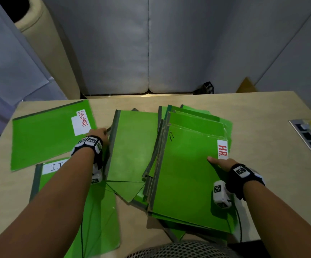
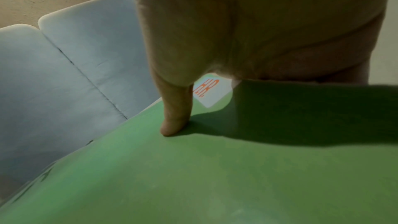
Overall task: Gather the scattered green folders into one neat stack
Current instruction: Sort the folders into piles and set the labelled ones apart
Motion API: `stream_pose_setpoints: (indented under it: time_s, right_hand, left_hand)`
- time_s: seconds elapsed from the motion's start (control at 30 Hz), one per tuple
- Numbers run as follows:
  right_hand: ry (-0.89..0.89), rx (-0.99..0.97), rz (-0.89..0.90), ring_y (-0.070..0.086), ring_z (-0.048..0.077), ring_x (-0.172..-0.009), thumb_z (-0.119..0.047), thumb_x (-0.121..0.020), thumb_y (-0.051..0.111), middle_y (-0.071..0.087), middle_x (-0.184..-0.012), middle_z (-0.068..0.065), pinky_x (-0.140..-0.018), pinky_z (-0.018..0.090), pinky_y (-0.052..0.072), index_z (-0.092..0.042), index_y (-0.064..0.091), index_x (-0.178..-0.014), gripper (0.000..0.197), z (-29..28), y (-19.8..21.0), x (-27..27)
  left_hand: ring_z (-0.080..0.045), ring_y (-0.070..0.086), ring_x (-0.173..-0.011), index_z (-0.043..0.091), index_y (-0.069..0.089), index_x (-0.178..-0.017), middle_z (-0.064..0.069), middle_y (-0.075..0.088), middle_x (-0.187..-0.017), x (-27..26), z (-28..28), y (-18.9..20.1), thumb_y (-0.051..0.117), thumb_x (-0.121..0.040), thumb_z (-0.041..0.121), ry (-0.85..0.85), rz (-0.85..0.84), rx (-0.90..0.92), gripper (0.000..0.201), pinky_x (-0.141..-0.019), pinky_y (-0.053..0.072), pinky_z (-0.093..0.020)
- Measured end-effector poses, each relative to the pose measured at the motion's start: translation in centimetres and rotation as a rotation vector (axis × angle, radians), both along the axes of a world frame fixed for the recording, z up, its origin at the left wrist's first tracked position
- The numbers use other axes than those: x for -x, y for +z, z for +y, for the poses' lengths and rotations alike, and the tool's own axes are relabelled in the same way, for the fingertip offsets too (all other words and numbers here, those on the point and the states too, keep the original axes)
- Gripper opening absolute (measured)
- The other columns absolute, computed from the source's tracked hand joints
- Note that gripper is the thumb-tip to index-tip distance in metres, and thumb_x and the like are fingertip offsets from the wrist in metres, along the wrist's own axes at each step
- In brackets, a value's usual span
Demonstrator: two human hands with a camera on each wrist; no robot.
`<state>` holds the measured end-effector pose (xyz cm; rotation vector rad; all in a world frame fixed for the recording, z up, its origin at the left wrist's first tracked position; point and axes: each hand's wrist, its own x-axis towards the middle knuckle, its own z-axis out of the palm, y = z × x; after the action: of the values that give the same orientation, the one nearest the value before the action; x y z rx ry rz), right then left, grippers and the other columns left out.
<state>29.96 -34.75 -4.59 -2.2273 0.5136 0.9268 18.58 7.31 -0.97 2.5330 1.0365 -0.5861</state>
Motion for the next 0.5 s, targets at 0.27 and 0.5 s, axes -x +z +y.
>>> stream_pose_setpoints:
  time_s: [0.27,0.5]
  right_hand:
    - [0.078,0.000,0.003,0.063,0.038,-0.096,-0.083,-0.021,0.074,0.067,-0.099,0.016,-0.091,0.049,0.052,-0.013,0.058,-0.087,0.098,-1.6,-3.1,-1.9]
    - [0.189,0.107,-0.090,0.060,0.033,-0.091,-0.064,-0.075,0.065,0.064,-0.100,0.016,-0.082,0.040,0.052,-0.006,0.057,-0.101,0.064,-0.1,0.9,0.6]
  left_hand:
    - [-0.036,0.059,-0.106,0.002,0.039,-0.133,-0.020,0.056,-0.123,2.6,-3.2,0.8,0.078,-0.062,0.059,0.331,-0.146,0.088,0.099,-0.090,0.053,-0.044]
    - [-0.033,0.063,-0.101,0.002,0.061,-0.114,-0.017,0.066,-0.114,2.3,-5.9,5.3,0.081,-0.069,0.037,0.189,-0.124,0.040,0.061,-0.082,0.051,-0.035]
